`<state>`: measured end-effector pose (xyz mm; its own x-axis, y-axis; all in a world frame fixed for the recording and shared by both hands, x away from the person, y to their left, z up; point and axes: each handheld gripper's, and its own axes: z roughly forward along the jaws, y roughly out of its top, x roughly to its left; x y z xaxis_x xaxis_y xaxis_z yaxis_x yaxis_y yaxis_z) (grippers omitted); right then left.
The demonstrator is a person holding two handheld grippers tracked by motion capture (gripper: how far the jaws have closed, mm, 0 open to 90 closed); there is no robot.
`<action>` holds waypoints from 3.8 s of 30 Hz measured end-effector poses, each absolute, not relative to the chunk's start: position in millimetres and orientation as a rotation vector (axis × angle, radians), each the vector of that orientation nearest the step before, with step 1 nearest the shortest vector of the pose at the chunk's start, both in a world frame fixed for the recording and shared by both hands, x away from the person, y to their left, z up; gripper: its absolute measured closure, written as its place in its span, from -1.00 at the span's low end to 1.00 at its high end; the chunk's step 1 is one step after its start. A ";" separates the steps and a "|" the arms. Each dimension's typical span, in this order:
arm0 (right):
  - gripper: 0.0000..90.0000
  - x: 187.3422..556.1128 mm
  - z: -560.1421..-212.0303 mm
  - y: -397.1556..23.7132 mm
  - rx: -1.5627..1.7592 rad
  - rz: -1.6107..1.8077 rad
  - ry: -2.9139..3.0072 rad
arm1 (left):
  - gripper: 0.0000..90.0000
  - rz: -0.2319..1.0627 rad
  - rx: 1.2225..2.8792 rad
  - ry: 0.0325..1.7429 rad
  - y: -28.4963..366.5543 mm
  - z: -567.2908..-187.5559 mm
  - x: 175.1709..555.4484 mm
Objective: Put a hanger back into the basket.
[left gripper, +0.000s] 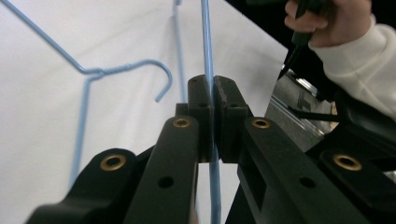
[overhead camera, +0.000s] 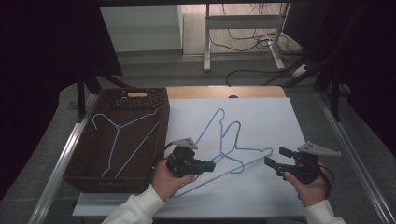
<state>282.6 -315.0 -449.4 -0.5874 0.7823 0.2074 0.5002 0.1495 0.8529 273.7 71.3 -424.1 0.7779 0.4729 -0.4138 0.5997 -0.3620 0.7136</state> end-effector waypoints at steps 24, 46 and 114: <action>-0.62 287.9 -471.7 -309.8 1.248 1.276 2.277 | 0.92 -0.046 1.848 0.838 163.2 -366.4 269.9; -0.61 288.8 -474.8 -305.5 1.245 1.240 2.297 | 0.92 0.090 1.689 1.016 274.4 -378.7 263.0; -0.61 287.7 -472.7 -304.4 1.227 1.228 2.288 | 0.26 0.286 1.795 1.497 327.6 -433.3 291.8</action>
